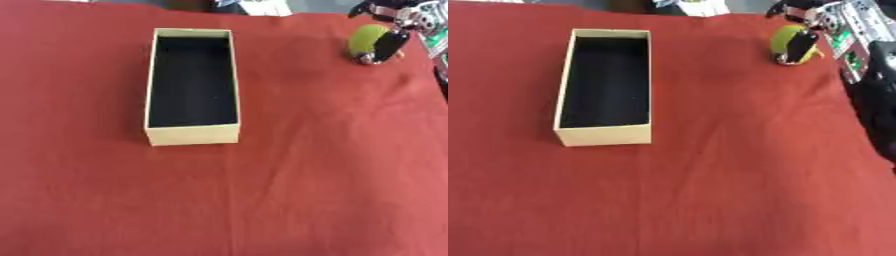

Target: Pick up objects on the table and place them in the box.

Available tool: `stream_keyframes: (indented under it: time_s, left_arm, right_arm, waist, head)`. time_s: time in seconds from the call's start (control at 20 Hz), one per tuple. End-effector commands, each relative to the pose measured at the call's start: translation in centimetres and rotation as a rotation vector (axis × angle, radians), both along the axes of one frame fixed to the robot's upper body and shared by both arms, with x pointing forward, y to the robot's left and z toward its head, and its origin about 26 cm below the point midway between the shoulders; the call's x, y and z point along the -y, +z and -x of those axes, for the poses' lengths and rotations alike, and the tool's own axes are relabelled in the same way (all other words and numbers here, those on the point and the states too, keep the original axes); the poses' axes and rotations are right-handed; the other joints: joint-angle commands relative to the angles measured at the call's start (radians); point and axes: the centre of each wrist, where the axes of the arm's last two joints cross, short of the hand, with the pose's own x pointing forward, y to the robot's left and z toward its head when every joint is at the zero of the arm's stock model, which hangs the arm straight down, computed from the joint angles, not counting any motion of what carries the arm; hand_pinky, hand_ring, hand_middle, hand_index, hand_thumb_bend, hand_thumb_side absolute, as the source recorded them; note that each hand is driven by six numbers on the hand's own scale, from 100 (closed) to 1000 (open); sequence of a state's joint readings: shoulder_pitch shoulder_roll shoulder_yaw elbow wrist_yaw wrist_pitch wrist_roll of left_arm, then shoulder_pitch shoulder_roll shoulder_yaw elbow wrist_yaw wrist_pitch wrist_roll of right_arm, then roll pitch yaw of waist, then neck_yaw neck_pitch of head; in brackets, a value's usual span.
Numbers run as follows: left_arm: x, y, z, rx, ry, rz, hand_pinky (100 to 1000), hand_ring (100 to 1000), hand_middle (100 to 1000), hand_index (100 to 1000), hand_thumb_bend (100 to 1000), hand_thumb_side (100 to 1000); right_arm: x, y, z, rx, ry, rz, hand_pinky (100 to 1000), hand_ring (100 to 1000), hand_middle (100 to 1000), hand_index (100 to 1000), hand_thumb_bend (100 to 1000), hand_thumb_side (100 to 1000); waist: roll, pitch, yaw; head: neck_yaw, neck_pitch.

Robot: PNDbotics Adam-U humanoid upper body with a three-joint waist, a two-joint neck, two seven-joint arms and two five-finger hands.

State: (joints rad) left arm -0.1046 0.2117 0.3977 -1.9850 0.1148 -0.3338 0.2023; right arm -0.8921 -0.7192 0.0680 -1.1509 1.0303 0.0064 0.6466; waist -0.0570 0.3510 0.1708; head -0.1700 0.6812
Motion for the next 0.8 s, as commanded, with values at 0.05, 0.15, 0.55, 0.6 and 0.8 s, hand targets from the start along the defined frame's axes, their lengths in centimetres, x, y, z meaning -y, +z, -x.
stream_keyframes:
  time_s: [0.05,0.15,0.55,0.6,0.8]
  left_arm:
    - [0.0,0.7,0.1,0.019,-0.004,-0.022,590,786,841,698,190,711]
    - [0.0,0.7,0.1,0.018,-0.004,-0.021,590,787,841,698,190,712]
    - [0.1,0.6,0.1,0.015,-0.006,-0.021,590,787,842,697,190,713]
    - [0.1,0.6,0.1,0.015,-0.006,-0.021,590,787,842,697,190,713]
    - [0.1,0.6,0.1,0.015,-0.007,-0.02,591,788,842,697,189,713]
  right_arm:
    - [0.9,1.4,0.1,0.045,-0.048,0.003,917,952,924,950,372,100]
    - [1.2,1.1,0.0,0.049,-0.074,-0.007,916,952,920,948,376,100]
    - [2.5,0.6,-0.4,0.067,-0.172,-0.03,916,953,909,957,379,100]
    - [2.6,0.5,-0.4,0.066,-0.182,-0.032,917,954,910,959,382,100]
    - [2.9,0.1,-0.8,0.062,-0.225,-0.035,917,954,910,961,364,100]
  waist:
    - [0.004,-0.017,-0.001]
    - [0.005,-0.016,-0.001]
    - [0.006,-0.013,-0.004]
    - [0.006,-0.013,-0.004]
    - [0.008,-0.011,-0.003]
  head:
    - [0.003,-0.014]
    - [0.004,-0.016]
    - [0.006,-0.019]
    - [0.007,-0.02]
    - [0.005,-0.023]
